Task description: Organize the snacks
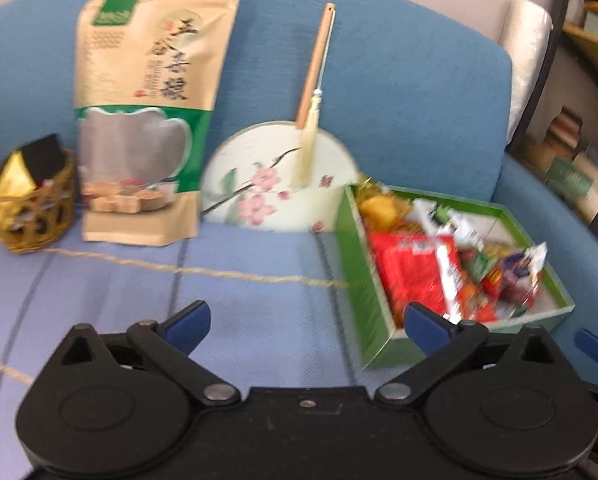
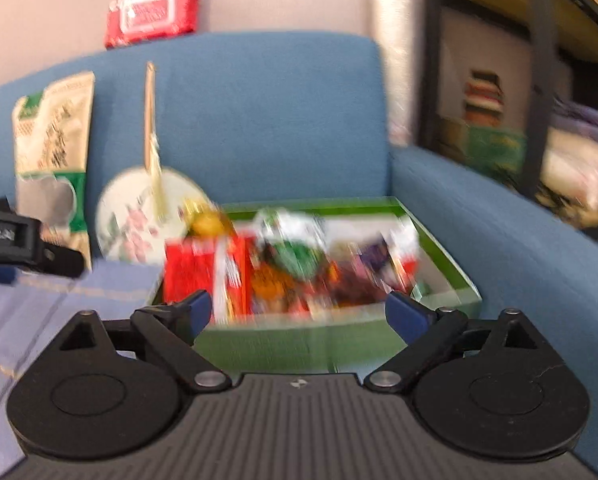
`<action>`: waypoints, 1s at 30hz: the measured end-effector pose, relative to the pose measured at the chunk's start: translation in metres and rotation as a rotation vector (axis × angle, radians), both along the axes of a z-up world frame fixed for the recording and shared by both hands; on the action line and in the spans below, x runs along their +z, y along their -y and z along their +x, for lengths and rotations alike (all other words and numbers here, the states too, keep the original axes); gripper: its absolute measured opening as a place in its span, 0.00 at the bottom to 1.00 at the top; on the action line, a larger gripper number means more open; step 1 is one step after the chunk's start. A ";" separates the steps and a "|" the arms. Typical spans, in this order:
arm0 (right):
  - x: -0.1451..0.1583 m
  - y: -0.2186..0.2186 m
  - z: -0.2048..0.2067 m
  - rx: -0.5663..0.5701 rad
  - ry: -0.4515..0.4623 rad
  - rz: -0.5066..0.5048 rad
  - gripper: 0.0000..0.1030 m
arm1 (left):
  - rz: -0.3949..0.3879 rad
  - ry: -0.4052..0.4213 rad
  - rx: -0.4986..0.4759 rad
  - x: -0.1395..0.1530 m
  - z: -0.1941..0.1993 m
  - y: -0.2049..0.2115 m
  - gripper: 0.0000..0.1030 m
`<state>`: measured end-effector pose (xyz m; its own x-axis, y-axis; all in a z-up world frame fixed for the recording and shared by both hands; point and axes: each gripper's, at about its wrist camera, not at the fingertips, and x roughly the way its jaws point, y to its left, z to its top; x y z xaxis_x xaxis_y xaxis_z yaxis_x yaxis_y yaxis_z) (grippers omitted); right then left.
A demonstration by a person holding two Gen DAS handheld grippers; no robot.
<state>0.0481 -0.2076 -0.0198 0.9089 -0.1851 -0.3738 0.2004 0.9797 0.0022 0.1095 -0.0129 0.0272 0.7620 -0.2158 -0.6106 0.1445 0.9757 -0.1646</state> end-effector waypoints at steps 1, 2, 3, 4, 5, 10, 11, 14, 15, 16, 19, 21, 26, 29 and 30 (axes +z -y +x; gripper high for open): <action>-0.005 -0.002 -0.005 -0.015 -0.020 -0.007 1.00 | 0.018 0.005 0.002 -0.002 -0.007 0.000 1.00; -0.009 -0.005 -0.010 -0.022 -0.035 -0.016 1.00 | 0.033 0.005 0.005 -0.004 -0.014 0.000 1.00; -0.013 -0.006 -0.014 -0.022 -0.043 -0.021 1.00 | 0.046 0.004 0.006 -0.006 -0.019 0.000 1.00; -0.015 -0.008 -0.017 -0.022 -0.054 -0.024 1.00 | 0.065 0.006 0.005 -0.009 -0.025 0.001 1.00; -0.017 -0.010 -0.019 -0.023 -0.067 -0.025 1.00 | 0.091 0.014 0.009 -0.010 -0.032 0.002 1.00; -0.015 -0.014 -0.031 -0.052 -0.094 -0.026 1.00 | 0.138 0.026 -0.013 -0.013 -0.059 0.007 1.00; -0.013 -0.014 -0.034 -0.057 -0.094 -0.029 1.00 | 0.139 0.028 -0.019 -0.013 -0.063 0.007 1.00; -0.010 -0.015 -0.039 -0.075 -0.094 -0.035 1.00 | 0.151 0.040 -0.014 -0.012 -0.069 0.007 1.00; -0.009 -0.015 -0.040 -0.084 -0.092 -0.026 1.00 | 0.151 0.039 -0.011 -0.012 -0.071 0.008 1.00; -0.008 -0.014 -0.042 -0.093 -0.089 -0.014 1.00 | 0.145 0.036 -0.007 -0.011 -0.071 0.007 1.00; -0.004 -0.013 -0.044 -0.104 -0.091 -0.002 1.00 | 0.140 0.033 -0.004 -0.009 -0.073 0.005 1.00; -0.003 -0.015 -0.045 -0.107 -0.094 -0.012 1.00 | 0.142 0.035 -0.003 -0.007 -0.074 0.003 1.00; 0.000 -0.018 -0.047 -0.106 -0.095 -0.014 1.00 | 0.123 0.030 0.012 -0.004 -0.075 -0.004 1.00; 0.002 -0.020 -0.047 -0.103 -0.093 -0.023 1.00 | 0.102 0.029 0.001 -0.002 -0.076 -0.007 1.00; 0.002 -0.021 -0.047 -0.103 -0.093 -0.023 1.00 | 0.100 0.031 0.002 -0.001 -0.077 -0.007 1.00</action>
<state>0.0007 -0.1868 -0.0173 0.8464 -0.2849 -0.4500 0.2979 0.9536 -0.0434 0.0326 -0.0057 0.0261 0.7813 -0.1540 -0.6048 0.1464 0.9873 -0.0622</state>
